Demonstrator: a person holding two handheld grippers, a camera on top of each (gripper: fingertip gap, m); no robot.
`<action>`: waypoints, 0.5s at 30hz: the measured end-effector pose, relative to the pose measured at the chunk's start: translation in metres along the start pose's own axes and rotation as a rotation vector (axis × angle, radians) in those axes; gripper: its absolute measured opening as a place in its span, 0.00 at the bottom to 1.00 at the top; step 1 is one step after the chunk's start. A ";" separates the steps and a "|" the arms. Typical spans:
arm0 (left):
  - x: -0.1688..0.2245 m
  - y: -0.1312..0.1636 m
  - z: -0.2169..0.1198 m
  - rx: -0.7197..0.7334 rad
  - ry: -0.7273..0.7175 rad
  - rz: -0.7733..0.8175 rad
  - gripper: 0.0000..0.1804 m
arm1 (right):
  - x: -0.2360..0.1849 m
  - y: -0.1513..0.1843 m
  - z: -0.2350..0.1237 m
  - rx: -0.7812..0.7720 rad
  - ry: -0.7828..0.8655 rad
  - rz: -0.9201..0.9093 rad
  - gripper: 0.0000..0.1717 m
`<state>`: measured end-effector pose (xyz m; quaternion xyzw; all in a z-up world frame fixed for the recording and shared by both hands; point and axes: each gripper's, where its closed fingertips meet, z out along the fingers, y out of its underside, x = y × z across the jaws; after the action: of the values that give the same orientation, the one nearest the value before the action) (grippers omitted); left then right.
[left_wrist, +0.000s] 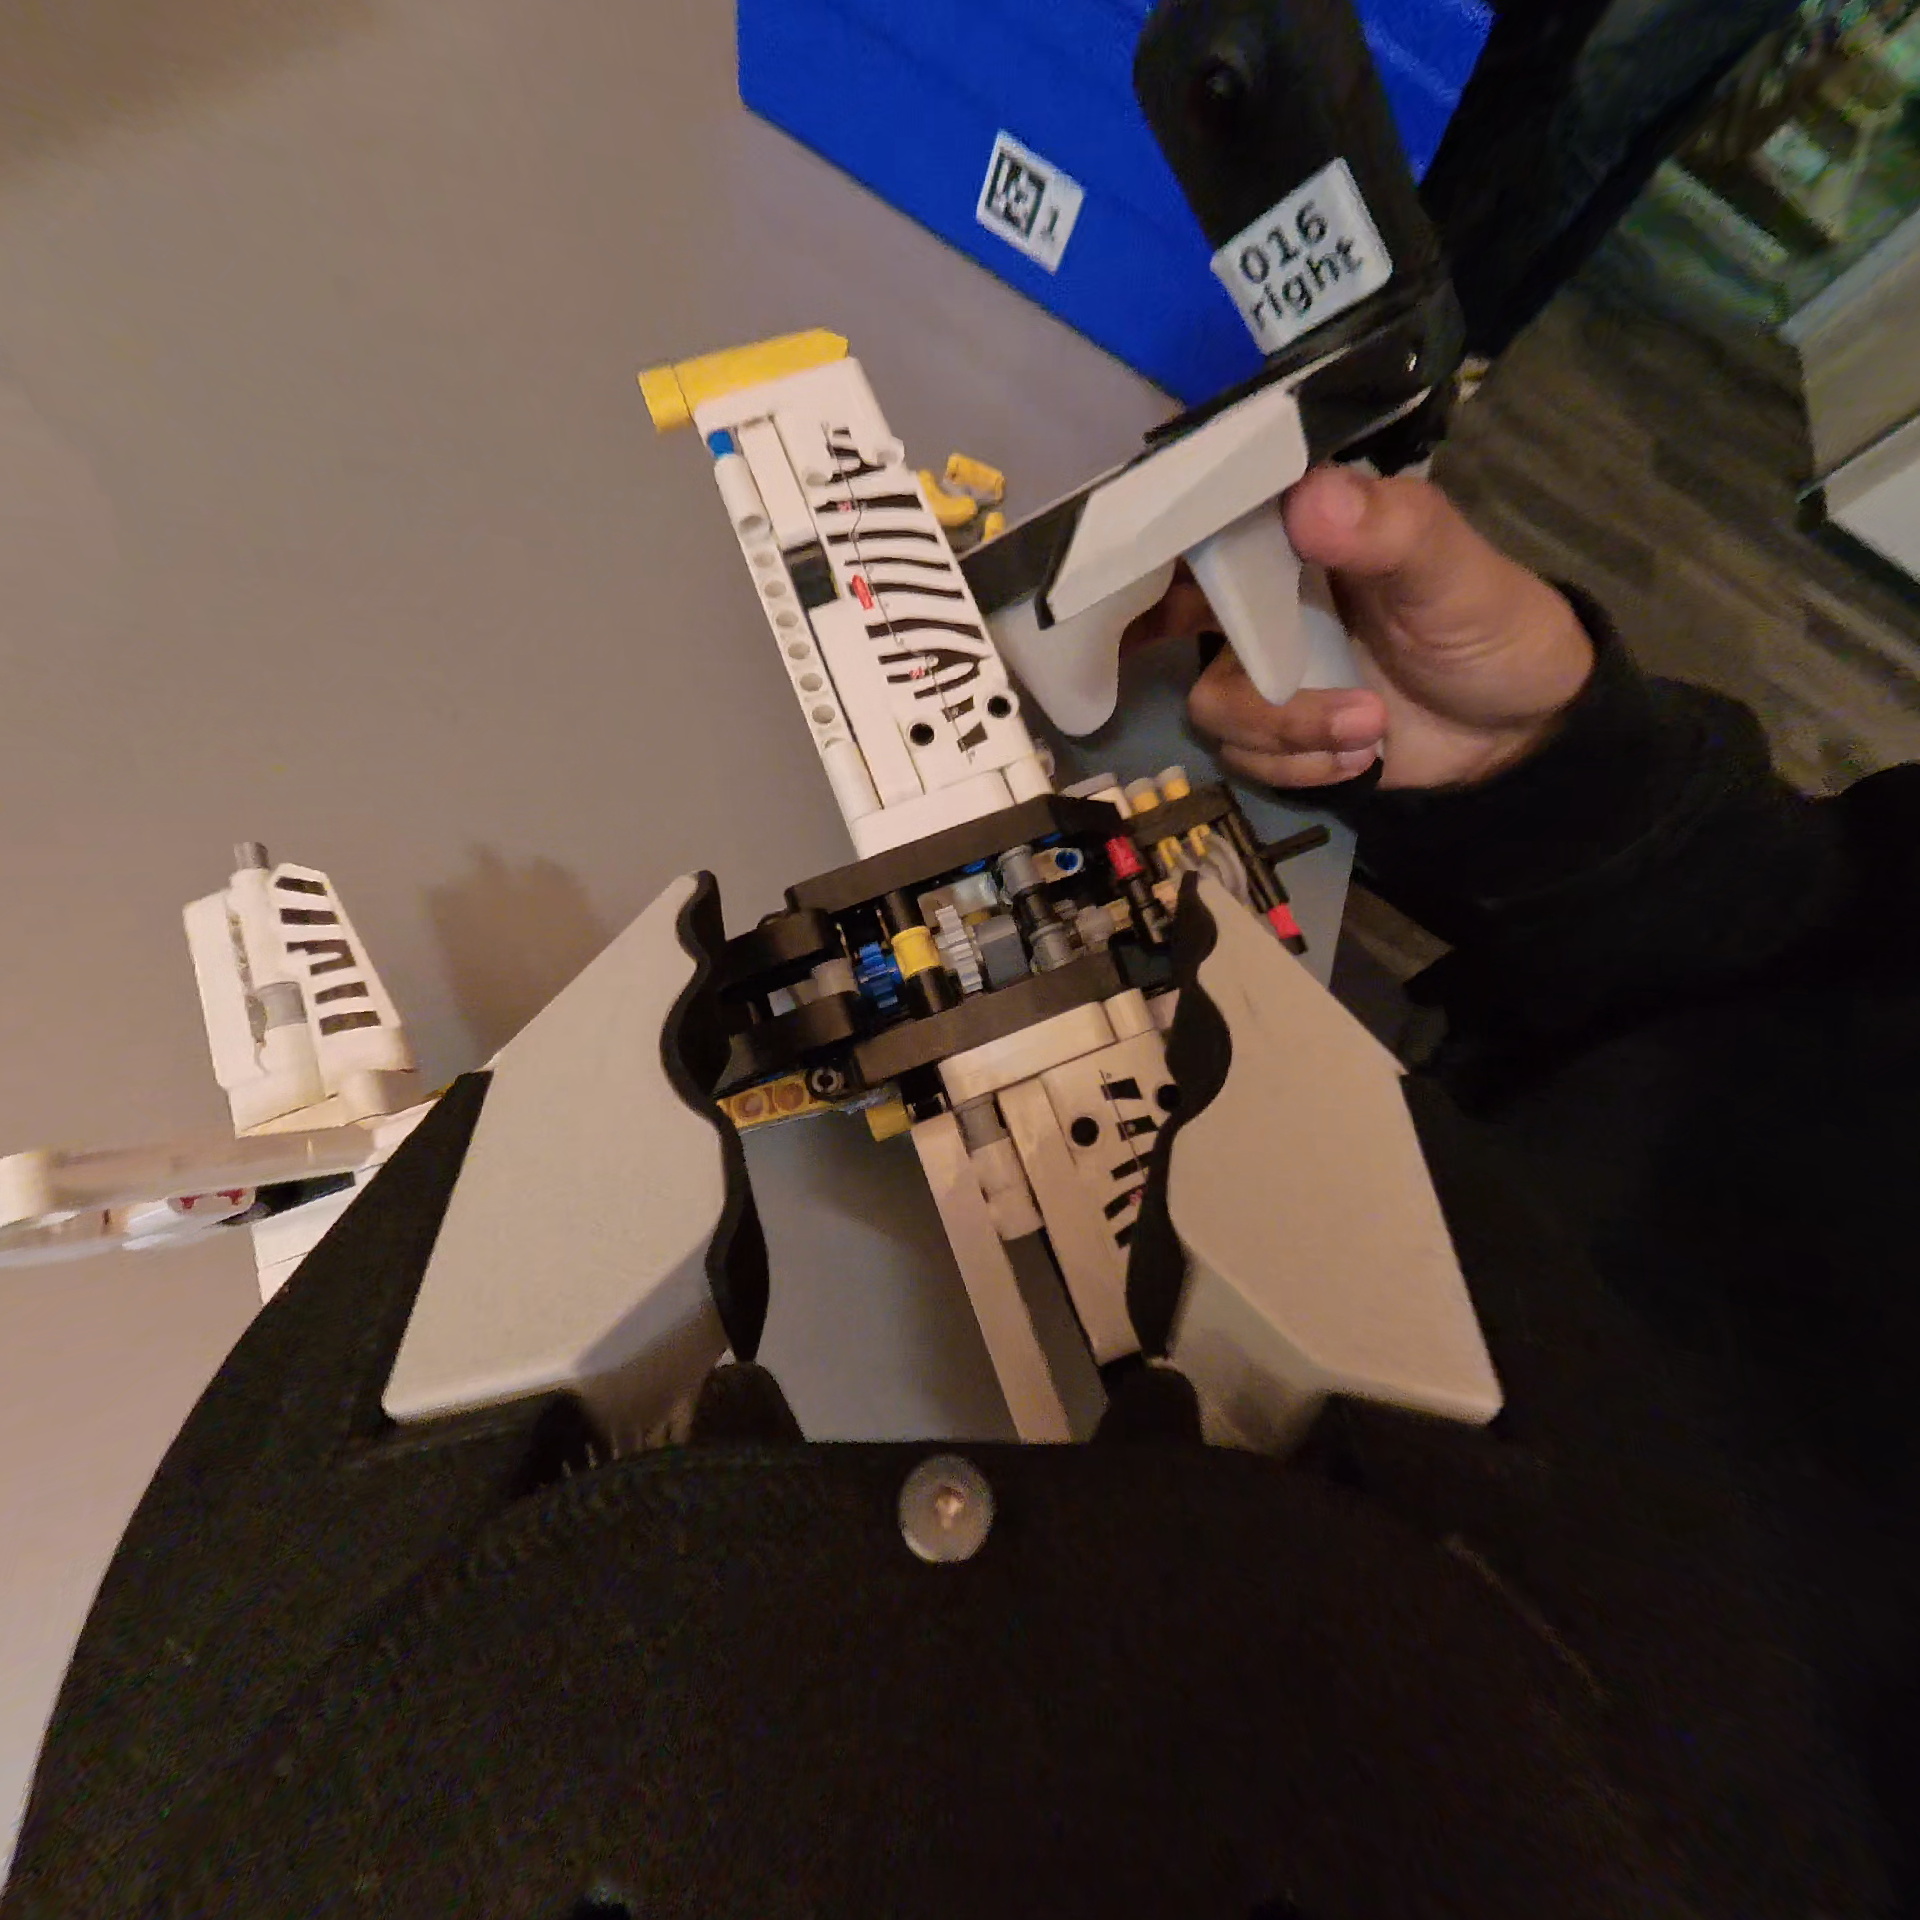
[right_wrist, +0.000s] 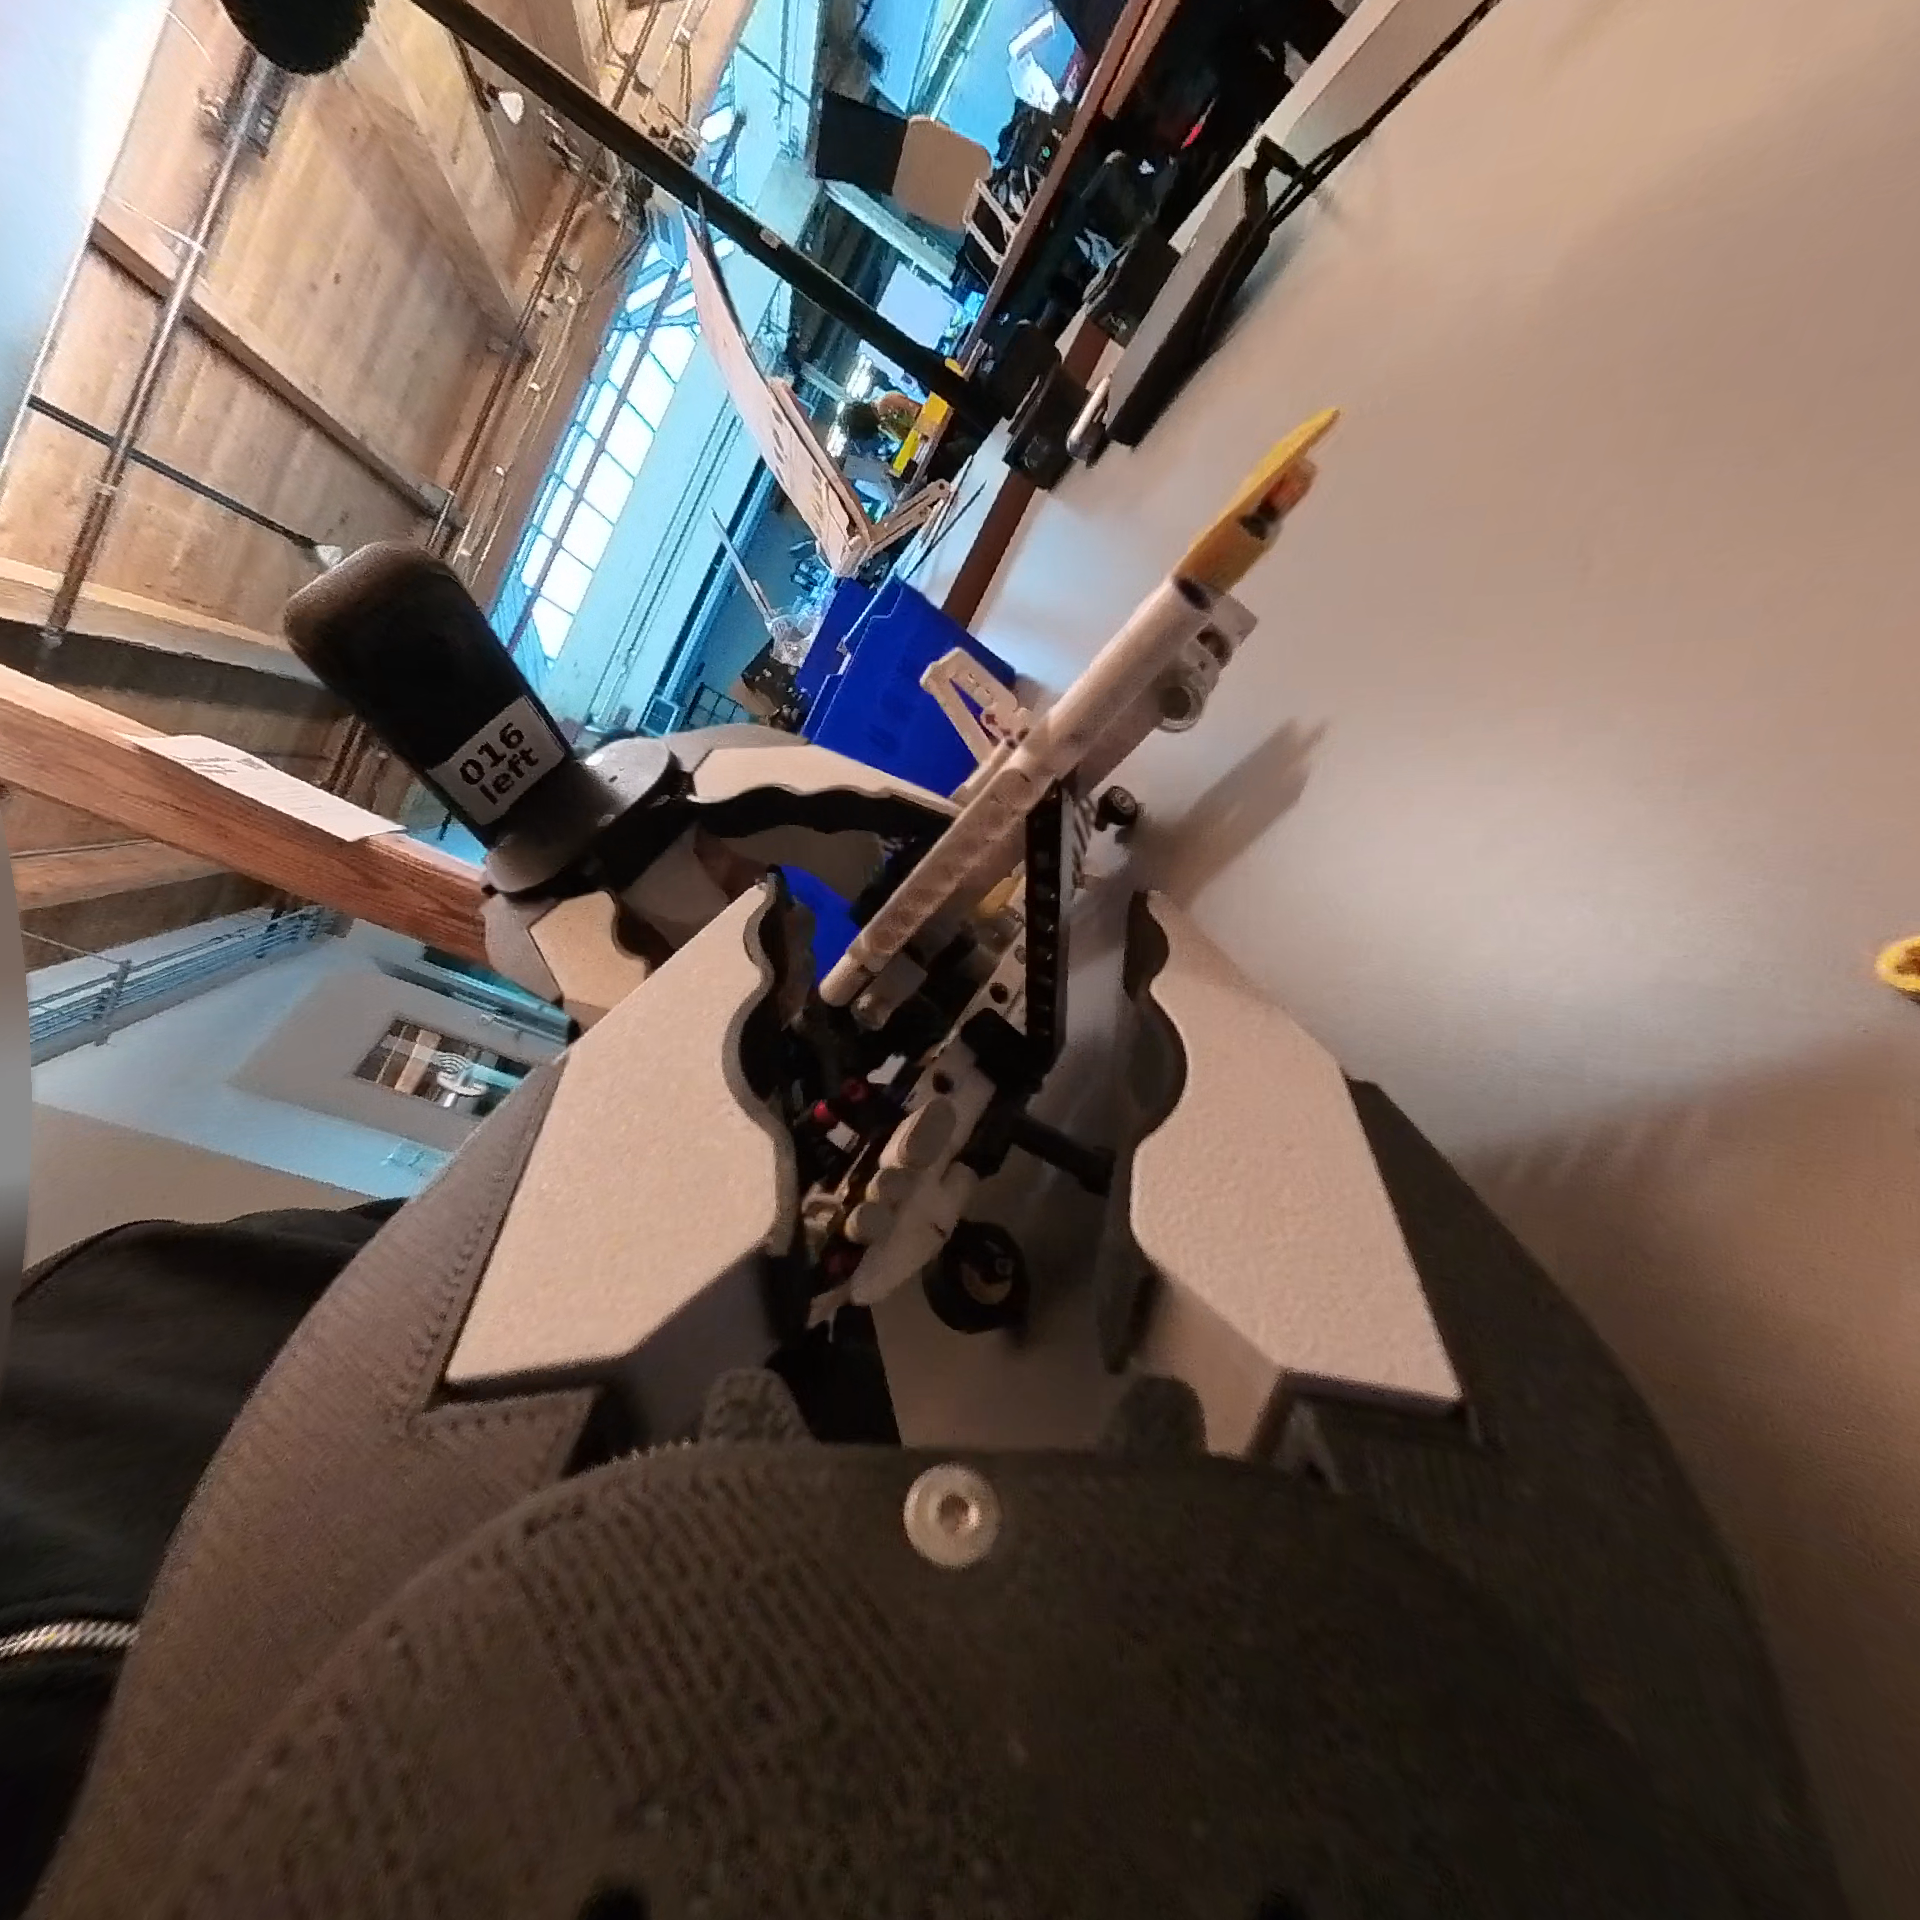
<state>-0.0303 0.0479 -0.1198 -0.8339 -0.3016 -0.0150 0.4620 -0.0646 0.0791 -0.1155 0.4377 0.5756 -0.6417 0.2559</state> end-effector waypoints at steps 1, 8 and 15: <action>0.001 0.001 0.002 -0.008 0.012 0.000 0.49 | 0.000 0.000 0.002 -0.006 -0.010 0.010 0.36; 0.007 0.000 0.010 -0.022 0.110 -0.002 0.43 | 0.003 0.003 0.014 -0.042 -0.009 0.015 0.22; 0.007 0.001 0.009 -0.021 0.116 0.019 0.35 | 0.002 0.002 0.015 -0.065 0.010 -0.002 0.21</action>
<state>-0.0263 0.0580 -0.1235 -0.8392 -0.2661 -0.0622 0.4702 -0.0682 0.0643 -0.1193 0.4318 0.5978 -0.6207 0.2665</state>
